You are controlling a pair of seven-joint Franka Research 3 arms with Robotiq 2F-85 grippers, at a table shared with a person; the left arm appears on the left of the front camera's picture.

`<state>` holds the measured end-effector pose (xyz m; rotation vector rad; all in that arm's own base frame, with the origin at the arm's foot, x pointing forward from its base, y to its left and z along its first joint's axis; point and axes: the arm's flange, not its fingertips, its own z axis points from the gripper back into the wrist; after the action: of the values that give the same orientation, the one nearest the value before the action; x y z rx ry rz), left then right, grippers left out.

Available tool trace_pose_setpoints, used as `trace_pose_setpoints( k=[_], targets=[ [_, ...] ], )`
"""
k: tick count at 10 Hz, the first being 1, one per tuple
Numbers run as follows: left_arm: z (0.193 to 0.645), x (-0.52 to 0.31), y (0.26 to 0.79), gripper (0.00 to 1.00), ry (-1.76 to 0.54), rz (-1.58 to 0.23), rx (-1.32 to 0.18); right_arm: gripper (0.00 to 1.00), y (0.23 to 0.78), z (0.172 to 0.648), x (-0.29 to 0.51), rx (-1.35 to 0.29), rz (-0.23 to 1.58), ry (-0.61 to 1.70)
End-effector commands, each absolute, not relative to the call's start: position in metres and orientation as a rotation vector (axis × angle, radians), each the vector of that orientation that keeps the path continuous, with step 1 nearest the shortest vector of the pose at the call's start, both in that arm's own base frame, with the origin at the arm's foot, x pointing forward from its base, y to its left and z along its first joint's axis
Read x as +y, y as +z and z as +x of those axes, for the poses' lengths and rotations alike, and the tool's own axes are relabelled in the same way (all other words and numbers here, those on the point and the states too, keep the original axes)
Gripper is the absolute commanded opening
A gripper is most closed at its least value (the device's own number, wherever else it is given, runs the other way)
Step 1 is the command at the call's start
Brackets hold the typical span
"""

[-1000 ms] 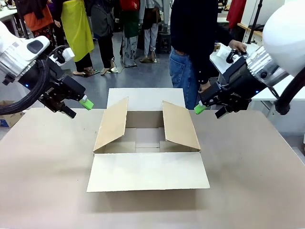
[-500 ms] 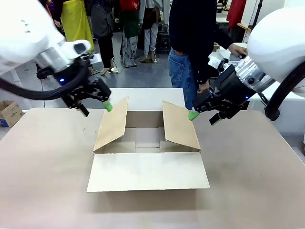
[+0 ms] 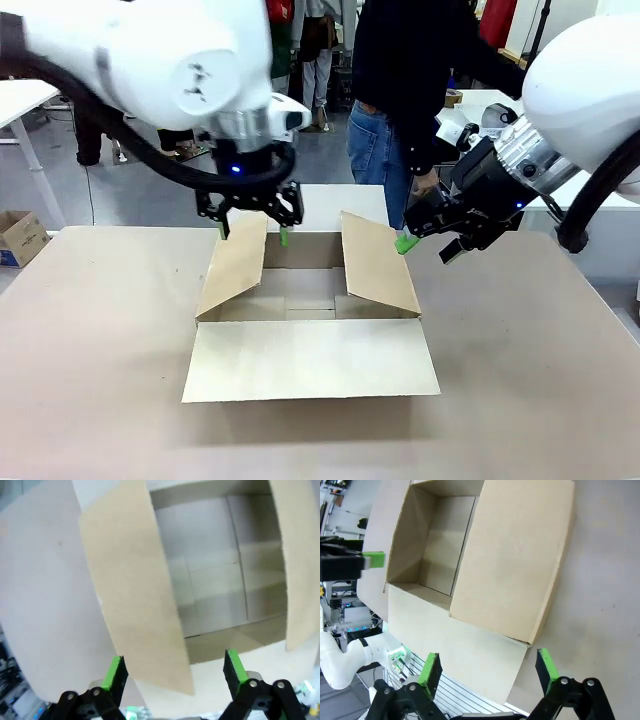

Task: Pack the gift set into the box.
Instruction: Place both hands on the side flaps of the Package Box and spread them outward.

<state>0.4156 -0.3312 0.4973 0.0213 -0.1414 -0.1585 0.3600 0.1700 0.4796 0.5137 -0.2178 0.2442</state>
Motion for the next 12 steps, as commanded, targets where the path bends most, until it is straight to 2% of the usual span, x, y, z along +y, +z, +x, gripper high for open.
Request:
trace_pose_setpoints(
  k=[1,3,4,6,8,12],
  targets=[
    [0.421,-0.309,0.503,1.0,-0.174,-0.03,-0.123,1.0,0.48,0.36,0.169,-0.219,0.518,0.268],
    [0.415,-0.337,0.494,1.0,-0.159,0.023,-0.138,1.0,0.48,0.36,0.169,-0.219,0.518,0.268],
    [0.412,-0.326,0.487,1.0,-0.093,0.059,-0.095,1.0,0.48,0.36,0.17,-0.218,0.514,0.244],
    [0.407,-0.336,0.478,1.0,-0.028,0.125,-0.098,1.0,0.478,0.365,0.172,-0.376,0.477,0.151],
    [0.415,-0.346,0.468,1.0,0.046,0.173,-0.112,1.0,0.484,0.367,0.166,-0.302,0.501,0.195],
    [0.447,-0.359,0.439,1.0,0.158,0.264,-0.18,1.0,0.484,0.367,0.166,-0.302,0.501,0.195]
  ],
)
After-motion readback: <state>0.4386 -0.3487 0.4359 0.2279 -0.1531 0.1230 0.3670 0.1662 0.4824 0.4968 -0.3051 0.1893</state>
